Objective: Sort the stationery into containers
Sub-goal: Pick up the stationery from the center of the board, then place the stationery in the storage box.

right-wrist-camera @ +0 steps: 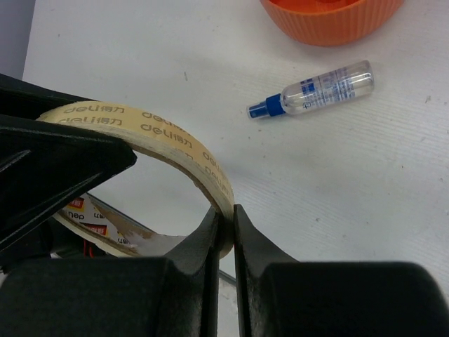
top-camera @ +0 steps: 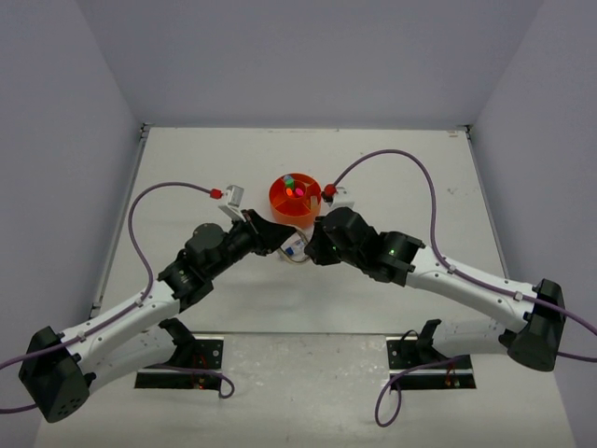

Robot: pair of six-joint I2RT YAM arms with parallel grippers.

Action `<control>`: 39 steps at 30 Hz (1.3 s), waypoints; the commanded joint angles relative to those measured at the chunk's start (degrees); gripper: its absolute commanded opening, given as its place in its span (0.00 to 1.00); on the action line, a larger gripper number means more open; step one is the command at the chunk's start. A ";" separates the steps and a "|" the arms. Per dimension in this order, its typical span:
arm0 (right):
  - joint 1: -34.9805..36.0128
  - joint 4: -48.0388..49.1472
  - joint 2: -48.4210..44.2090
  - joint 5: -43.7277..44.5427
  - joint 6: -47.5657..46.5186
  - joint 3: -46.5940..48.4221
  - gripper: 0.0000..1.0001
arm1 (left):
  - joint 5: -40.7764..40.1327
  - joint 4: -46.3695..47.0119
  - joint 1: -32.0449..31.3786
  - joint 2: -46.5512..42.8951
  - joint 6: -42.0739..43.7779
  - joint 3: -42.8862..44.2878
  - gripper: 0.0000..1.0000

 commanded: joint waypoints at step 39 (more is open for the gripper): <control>-1.47 -9.34 -15.07 14.28 1.48 -8.57 0.97 | -21.91 8.44 10.59 39.68 38.69 29.65 0.00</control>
